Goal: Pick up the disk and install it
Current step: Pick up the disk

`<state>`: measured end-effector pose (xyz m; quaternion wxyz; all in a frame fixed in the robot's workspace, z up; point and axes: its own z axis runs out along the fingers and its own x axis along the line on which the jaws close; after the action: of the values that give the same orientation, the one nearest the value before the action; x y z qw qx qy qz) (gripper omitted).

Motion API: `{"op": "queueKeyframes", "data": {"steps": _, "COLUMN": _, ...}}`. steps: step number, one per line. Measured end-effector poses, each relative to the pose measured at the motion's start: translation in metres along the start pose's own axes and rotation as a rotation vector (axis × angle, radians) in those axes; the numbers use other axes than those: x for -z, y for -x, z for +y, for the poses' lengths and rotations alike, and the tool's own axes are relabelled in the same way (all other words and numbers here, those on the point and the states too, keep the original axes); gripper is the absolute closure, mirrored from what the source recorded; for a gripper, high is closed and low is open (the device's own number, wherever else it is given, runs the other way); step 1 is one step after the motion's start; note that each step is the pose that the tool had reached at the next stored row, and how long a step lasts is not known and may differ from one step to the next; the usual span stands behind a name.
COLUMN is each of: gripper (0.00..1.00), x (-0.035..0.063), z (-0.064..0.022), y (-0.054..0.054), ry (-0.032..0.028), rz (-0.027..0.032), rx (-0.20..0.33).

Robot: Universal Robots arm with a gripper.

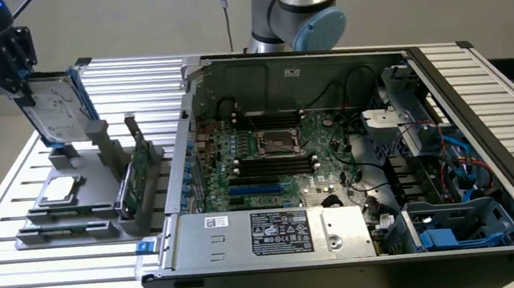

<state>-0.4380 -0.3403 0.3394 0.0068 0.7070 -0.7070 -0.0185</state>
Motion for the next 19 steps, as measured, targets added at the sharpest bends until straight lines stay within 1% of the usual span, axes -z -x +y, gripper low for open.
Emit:
{"op": "queueKeyframes", "data": {"steps": 7, "gripper": 0.67, "x": 0.0235, "z": 0.0007, "y": 0.000, "ry": 0.0000, "rz": 0.0000, "rx": 0.000}}
{"op": "queueKeyframes", "data": {"steps": 19, "gripper": 0.67, "x": 0.0549, "z": 0.0014, "y": 0.001, "ry": 0.0000, "rz": 0.0001, "rx": 0.000}}
